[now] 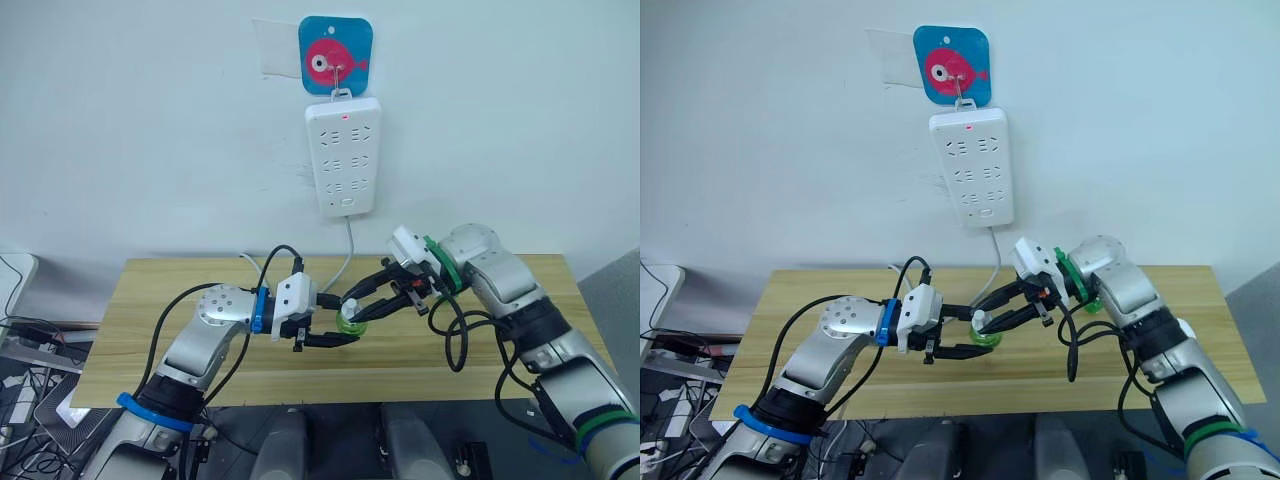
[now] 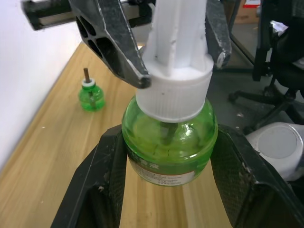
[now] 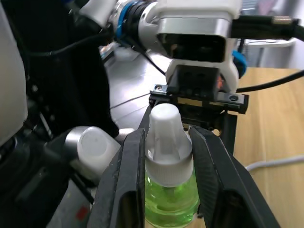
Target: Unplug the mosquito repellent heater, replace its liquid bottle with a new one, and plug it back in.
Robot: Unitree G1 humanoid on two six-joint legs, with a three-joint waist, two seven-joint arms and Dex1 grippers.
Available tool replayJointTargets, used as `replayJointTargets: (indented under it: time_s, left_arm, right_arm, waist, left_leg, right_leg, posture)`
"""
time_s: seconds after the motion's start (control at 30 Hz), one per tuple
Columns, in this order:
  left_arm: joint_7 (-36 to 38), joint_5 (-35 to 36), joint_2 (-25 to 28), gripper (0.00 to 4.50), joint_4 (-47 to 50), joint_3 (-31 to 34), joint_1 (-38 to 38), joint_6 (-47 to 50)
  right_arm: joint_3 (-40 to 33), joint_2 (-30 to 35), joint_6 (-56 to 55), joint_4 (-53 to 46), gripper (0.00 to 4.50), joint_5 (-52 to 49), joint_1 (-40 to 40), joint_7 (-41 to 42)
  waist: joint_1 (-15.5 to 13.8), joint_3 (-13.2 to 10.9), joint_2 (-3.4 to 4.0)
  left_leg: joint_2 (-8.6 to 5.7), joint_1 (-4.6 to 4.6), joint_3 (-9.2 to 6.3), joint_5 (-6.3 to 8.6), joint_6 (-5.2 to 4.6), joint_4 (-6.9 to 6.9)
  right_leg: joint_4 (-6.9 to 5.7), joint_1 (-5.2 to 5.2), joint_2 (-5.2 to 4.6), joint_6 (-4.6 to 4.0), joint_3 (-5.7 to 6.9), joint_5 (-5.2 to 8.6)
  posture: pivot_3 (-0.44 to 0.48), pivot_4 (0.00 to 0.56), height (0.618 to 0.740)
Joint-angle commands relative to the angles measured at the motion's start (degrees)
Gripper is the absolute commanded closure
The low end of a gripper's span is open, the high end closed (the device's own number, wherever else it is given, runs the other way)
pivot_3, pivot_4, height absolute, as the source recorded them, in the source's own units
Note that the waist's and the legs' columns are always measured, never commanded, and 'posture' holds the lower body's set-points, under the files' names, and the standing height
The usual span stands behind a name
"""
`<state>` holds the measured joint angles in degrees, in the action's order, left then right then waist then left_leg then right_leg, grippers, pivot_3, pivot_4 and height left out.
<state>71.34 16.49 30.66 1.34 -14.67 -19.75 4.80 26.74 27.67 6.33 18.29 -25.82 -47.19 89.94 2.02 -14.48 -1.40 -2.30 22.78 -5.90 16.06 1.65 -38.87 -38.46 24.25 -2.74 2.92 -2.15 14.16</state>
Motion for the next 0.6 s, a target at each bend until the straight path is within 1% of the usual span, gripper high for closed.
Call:
replayJointTargets:
  time_s: [0.03, 0.13, 0.23, 0.27, 0.37, 0.4, 0.47, 0.53, 0.6]
  left_arm:
    - [1.35, 0.73, -0.07, 2.31, 3.07, -1.07, 0.65, -0.52]
    - [0.33, 0.70, -0.07, 2.31, 3.02, -0.37, 0.56, -0.32]
    - [-0.08, 0.62, 0.02, 2.31, 2.53, 0.13, 0.69, -0.59]
    - [-0.19, 0.56, -0.02, 2.31, 2.44, 0.18, 0.81, -0.68]
    - [-0.59, 0.57, -0.18, 2.31, 2.13, 0.40, 0.99, -0.83]
    - [-0.78, 0.56, -0.30, 2.31, 1.90, 0.44, 0.94, -0.88]
    - [-1.19, 0.62, -0.64, 2.31, 1.36, 0.60, 0.80, -0.95]
    - [-1.85, 0.66, -1.27, 2.31, 0.50, 0.91, 0.32, -0.89]
    - [-2.69, 0.43, -2.04, 2.31, -0.54, 1.26, -0.41, -0.98]
  right_arm:
    - [0.51, 0.20, -4.51, 5.53, 2.44, -1.61, -4.22, 2.56]
    - [-0.71, 1.86, -3.23, 7.14, 1.39, -3.13, -5.20, 2.56]
    - [-2.03, 5.69, -3.13, 7.16, 0.32, -3.30, -3.55, 2.56]
    - [-2.52, 7.09, -3.16, 6.65, 0.05, -3.12, -2.53, 2.56]
    - [-5.31, 9.74, -1.91, 4.04, 0.05, -2.53, 0.89, 2.40]
    - [-6.52, 10.40, -1.11, 2.49, 0.05, -2.51, 2.30, 1.86]
    - [-8.50, 11.61, 2.69, -2.31, 0.05, -3.44, 5.35, -0.03]
    - [-10.14, 11.48, 5.28, -8.77, 0.05, -3.48, 9.21, -4.59]
    - [-11.69, 9.92, 8.10, -15.19, 0.05, -3.80, 12.87, -9.94]
  waist:
    - [-0.17, 0.00, 0.00]
    - [-0.37, 0.00, 0.00]
    - [-0.91, 0.00, 0.00]
    - [-0.98, 0.00, 0.00]
    - [-1.00, 0.00, 0.00]
    - [-0.99, 0.00, 0.00]
    - [-0.87, 0.00, 0.00]
    - [-0.56, 0.00, 0.00]
    - [-0.25, 0.00, 0.00]
  left_leg:
    - [-0.01, 0.01, 0.01, -0.01, 0.01, 0.00]
    - [-0.05, 0.02, 0.00, -0.02, 0.04, 0.00]
    - [-0.11, 0.08, -0.07, -0.02, 0.03, 0.00]
    - [-0.14, 0.10, -0.07, -0.01, 0.03, 0.00]
    - [-0.14, 0.10, -0.09, -0.01, 0.01, 0.02]
    - [-0.13, 0.10, -0.09, 0.00, 0.01, 0.03]
    - [-0.11, 0.11, -0.08, 0.00, 0.01, 0.06]
    - [-0.11, 0.13, -0.07, 0.00, 0.01, 0.06]
    - [-0.11, 0.13, -0.06, 0.00, 0.01, 0.05]
  right_leg:
    - [0.00, 0.00, -0.02, 0.00, -0.01, 0.00]
    - [0.02, 0.01, -0.10, 0.00, 0.01, 0.00]
    - [0.09, 0.00, -0.20, 0.00, 0.08, 0.00]
    - [0.13, 0.00, -0.22, 0.00, 0.07, 0.00]
    - [0.26, -0.06, -0.23, 0.00, 0.10, -0.01]
    - [0.28, -0.07, -0.22, 0.00, 0.11, -0.01]
    - [0.31, -0.05, -0.22, 0.00, 0.10, -0.01]
    - [0.30, -0.03, -0.22, 0.00, 0.07, -0.01]
    - [0.30, -0.04, -0.22, 0.00, 0.05, -0.01]
  posture:
    - [0.049, 0.227, 0.740]
    - [0.054, 0.229, 0.740]
    - [0.053, 0.231, 0.740]
    - [0.042, 0.231, 0.740]
    - [0.042, 0.231, 0.740]
    - [0.022, 0.234, 0.740]
    - [0.014, 0.233, 0.740]
    - [0.002, 0.232, 0.740]
    - [-0.004, 0.231, 0.740]
